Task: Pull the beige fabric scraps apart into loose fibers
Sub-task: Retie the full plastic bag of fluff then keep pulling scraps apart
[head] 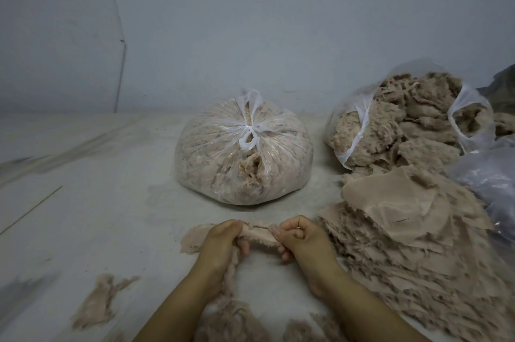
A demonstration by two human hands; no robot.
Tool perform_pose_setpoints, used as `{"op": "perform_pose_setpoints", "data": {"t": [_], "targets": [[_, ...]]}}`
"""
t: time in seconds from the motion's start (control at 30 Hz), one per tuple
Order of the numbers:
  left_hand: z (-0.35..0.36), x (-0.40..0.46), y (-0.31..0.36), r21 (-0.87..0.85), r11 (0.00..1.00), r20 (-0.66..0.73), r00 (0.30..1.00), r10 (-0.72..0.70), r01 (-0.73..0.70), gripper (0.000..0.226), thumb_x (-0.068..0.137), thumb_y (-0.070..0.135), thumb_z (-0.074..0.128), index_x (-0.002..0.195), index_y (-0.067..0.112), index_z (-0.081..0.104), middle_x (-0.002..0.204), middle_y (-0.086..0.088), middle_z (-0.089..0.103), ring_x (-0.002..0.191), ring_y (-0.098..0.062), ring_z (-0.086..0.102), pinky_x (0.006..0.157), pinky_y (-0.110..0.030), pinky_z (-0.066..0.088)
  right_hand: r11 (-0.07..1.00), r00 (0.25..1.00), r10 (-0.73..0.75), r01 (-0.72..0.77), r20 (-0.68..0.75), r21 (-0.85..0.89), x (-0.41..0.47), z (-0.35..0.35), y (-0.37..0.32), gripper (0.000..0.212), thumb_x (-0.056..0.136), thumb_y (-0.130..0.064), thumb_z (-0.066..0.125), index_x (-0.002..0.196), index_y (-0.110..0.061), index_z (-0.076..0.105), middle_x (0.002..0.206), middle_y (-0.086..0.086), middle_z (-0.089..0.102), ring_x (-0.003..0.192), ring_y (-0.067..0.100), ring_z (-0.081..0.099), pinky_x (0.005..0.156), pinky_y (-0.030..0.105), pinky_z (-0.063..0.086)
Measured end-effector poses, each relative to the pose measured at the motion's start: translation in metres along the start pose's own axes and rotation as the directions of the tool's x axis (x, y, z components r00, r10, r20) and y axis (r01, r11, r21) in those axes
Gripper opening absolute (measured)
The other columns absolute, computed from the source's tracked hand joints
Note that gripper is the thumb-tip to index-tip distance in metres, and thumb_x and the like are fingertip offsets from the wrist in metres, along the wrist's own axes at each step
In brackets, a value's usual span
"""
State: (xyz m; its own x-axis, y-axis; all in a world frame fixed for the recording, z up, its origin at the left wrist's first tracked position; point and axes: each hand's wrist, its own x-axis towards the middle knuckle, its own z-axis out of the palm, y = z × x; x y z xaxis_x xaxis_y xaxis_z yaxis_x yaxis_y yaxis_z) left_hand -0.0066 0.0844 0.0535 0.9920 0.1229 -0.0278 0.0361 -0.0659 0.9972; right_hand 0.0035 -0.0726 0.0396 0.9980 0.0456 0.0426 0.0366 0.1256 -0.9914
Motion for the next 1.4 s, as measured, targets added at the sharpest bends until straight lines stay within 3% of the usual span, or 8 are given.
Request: {"op": "perform_pose_setpoints", "data": {"t": [0.23,0.33,0.53,0.63,0.87,1.13,1.27,1.4], "targets": [[-0.002,0.004,-0.006,0.096,0.993,0.011,0.998,0.062,-0.062,0.028,0.087,0.043,0.06,0.073,0.019,0.063,0.063,0.003,0.062,0.056,-0.006,0.055,0.054,-0.015,0.043,1.0,1.0,0.018,-0.018,-0.009,-0.023,0.001,-0.002,-0.001,0.012,0.083,-0.012,0.072,0.075,-0.005,0.067,0.051,0.002,0.057,0.042,0.008,0.046,0.042,0.019,0.038],[-0.001,0.005,-0.011,0.266,0.945,0.064,0.982,0.18,-0.191,0.009,0.082,0.03,0.071,0.081,0.021,0.068,0.074,0.006,0.065,0.075,-0.007,0.061,0.07,-0.024,0.047,0.998,0.999,0.029,-0.028,0.017,-0.058,0.0,-0.001,0.0,0.011,0.086,-0.009,0.068,0.076,-0.008,0.068,0.057,0.003,0.061,0.044,0.007,0.049,0.042,0.019,0.038],[-0.006,0.009,-0.007,0.177,0.967,-0.113,0.973,0.203,-0.181,0.028,0.095,0.024,0.051,0.071,0.013,0.06,0.071,0.004,0.065,0.066,-0.009,0.055,0.059,-0.016,0.04,0.995,0.999,0.031,-0.033,-0.03,-0.099,0.004,-0.003,-0.001,0.018,0.093,-0.005,0.057,0.078,-0.01,0.065,0.058,0.002,0.058,0.048,0.011,0.048,0.042,0.021,0.039],[-0.001,0.005,-0.005,0.198,0.962,0.061,0.982,0.179,-0.188,0.011,0.087,0.032,0.064,0.097,0.028,0.063,0.09,0.015,0.067,0.084,0.005,0.061,0.067,-0.005,0.044,0.999,0.996,0.037,-0.036,0.087,-0.02,0.001,0.0,-0.003,0.018,0.095,-0.007,0.054,0.078,-0.008,0.062,0.063,0.003,0.061,0.054,0.011,0.055,0.049,0.021,0.045],[0.009,-0.003,-0.006,0.114,0.965,0.18,0.961,0.212,-0.235,0.03,0.096,0.016,0.051,0.085,-0.009,0.062,0.076,-0.02,0.062,0.071,-0.022,0.056,0.067,-0.027,0.045,0.998,0.997,0.023,-0.019,0.068,-0.063,-0.002,0.005,0.001,0.019,0.1,-0.013,0.044,0.082,-0.012,0.051,0.055,0.004,0.053,0.044,0.011,0.048,0.046,0.026,0.044],[0.002,0.001,0.001,-0.222,0.975,0.056,0.998,0.017,-0.004,0.031,0.079,0.033,0.066,0.073,0.003,0.067,0.066,-0.017,0.066,0.055,-0.02,0.062,0.05,-0.025,0.05,0.983,0.988,-0.117,0.13,0.102,-0.131,-0.003,0.004,-0.002,0.017,0.098,-0.014,0.049,0.082,-0.013,0.054,0.044,0.0,0.044,0.038,0.015,0.04,0.043,0.027,0.034],[-0.001,0.005,-0.002,-0.134,0.991,0.029,0.999,0.033,-0.029,0.053,0.083,0.044,0.058,0.083,-0.009,0.061,0.044,-0.001,0.042,0.037,-0.01,0.036,0.038,-0.019,0.031,0.978,0.985,-0.148,0.159,0.088,-0.134,-0.002,0.003,-0.001,0.016,0.097,-0.015,0.051,0.083,-0.012,0.056,0.044,-0.001,0.047,0.039,0.014,0.042,0.044,0.029,0.037],[0.001,0.008,-0.007,0.161,0.965,-0.056,0.974,0.217,-0.206,0.041,0.085,0.045,0.054,0.065,0.009,0.054,0.051,0.007,0.049,0.049,-0.008,0.045,0.05,-0.017,0.038,0.975,0.993,-0.118,0.12,0.019,-0.185,0.0,-0.001,0.004,0.012,0.095,-0.018,0.055,0.084,-0.016,0.058,0.051,-0.001,0.056,0.046,0.014,0.051,0.048,0.028,0.043]]}}
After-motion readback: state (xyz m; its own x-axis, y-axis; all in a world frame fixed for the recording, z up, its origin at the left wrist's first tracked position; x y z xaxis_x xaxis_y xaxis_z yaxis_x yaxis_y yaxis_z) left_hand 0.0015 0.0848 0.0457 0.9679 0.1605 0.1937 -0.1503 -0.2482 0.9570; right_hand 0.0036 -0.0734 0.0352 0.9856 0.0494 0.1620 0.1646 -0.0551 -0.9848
